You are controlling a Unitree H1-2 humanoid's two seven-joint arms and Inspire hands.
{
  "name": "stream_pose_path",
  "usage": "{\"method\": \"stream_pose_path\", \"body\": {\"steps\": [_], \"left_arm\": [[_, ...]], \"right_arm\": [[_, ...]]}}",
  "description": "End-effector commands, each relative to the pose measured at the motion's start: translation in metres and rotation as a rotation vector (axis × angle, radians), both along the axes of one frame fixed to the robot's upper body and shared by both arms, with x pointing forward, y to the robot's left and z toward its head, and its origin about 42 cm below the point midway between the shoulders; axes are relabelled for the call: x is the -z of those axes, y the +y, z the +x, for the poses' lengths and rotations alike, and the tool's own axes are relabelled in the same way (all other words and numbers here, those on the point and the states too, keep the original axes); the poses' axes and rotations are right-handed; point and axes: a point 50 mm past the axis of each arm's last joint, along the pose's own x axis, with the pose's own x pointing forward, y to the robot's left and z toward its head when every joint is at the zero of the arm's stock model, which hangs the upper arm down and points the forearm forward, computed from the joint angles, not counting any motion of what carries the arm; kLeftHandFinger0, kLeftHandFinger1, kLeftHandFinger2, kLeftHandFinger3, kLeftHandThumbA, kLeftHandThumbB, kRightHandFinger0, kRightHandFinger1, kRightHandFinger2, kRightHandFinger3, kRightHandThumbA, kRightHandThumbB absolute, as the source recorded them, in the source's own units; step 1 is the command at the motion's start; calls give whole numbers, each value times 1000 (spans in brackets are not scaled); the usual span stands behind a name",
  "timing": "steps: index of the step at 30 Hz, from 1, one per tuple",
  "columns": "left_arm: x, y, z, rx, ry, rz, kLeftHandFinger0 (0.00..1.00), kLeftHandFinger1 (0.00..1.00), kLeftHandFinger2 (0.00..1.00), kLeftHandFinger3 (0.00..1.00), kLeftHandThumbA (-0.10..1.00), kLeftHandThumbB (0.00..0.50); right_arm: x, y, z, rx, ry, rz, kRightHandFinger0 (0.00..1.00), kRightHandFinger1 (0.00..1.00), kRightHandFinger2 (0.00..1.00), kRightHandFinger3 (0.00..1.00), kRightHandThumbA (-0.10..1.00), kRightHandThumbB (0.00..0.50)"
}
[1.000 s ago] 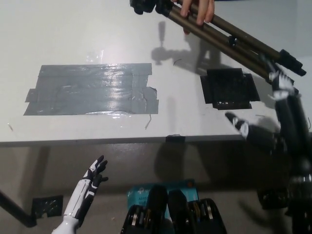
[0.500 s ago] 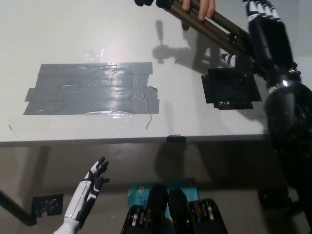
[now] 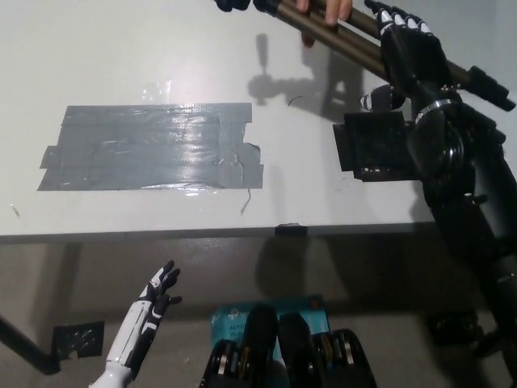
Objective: A person hands a tripod to the robot which it grabs with its right hand and places in the middle of the table in front of it
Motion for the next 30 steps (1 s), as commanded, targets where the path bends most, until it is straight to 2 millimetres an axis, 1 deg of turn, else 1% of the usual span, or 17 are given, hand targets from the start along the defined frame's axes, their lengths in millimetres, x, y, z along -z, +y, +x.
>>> {"method": "stream_pose_path", "body": {"steps": [1,3,5,6,7,8,9,11,12,13,14,17,20,22,24,28,30], "left_arm": [[-9,5,-1,17,-65,19,868,986,1000,1000,1000,262],[-9,4,-2,16,-63,18,864,983,1000,1000,1000,262],[-7,3,-4,15,-59,17,862,980,1000,1000,1000,263],[-6,3,-7,16,-56,15,861,980,1000,1000,1000,262],[-6,2,-8,16,-57,20,883,985,1000,1000,1000,272],[-6,2,-9,16,-57,17,882,985,1000,1000,1000,266],[-6,2,-9,16,-57,14,881,986,1000,1000,1000,264],[-7,4,-5,18,-59,11,878,991,1000,1000,1000,260],[-6,4,-7,21,-53,13,876,993,1000,1000,1000,261],[-4,3,-12,23,-46,14,866,990,1000,1000,1000,276],[-1,1,-17,25,-36,12,862,990,1000,1000,1000,268],[3,-3,-20,38,-19,-5,883,1000,1000,1000,986,247],[7,-3,-23,30,-7,-4,877,1000,1000,1000,1000,269],[8,-3,-23,29,-1,-19,876,1000,1000,1000,991,278],[8,-4,-23,29,0,-23,878,1000,1000,1000,992,281],[7,-4,-25,32,-4,-22,881,1000,1000,1000,989,272],[9,-2,-28,31,2,-18,875,1000,1000,1000,997,276]], "right_arm": [[-31,14,21,8,-29,4,1000,1000,1000,1000,1000,454],[-35,16,28,39,-84,-50,1000,1000,1000,1000,970,445],[-36,12,43,80,-309,-167,1000,1000,1000,1000,448,370],[-34,9,48,95,-389,-206,1000,1000,1000,1000,362,378],[-34,6,49,94,-431,-210,697,761,794,806,110,328],[-34,2,50,97,-485,-223,261,392,508,567,-58,303],[-34,-3,52,100,-565,-247,22,75,301,388,-98,277],[-39,-11,54,97,-640,-265,1,51,396,389,-100,252],[-37,-15,54,90,-648,-258,0,185,676,592,-100,236],[-34,-18,52,80,-646,-247,0,341,837,804,-100,234],[-31,-24,48,55,-652,-219,0,381,800,896,-100,232],[-27,-29,43,24,-685,-206,0,360,731,895,-100,261],[-24,-26,41,9,-688,-215,0,412,827,892,-100,255],[-26,-22,41,-7,-690,-203,12,478,929,931,-100,236],[-29,-23,41,-15,-690,-198,13,512,975,954,-100,221],[-31,-20,38,-52,-731,-192,0,495,973,942,-100,197],[-29,-17,36,-61,-716,-187,0,528,1000,962,-100,197]]}}
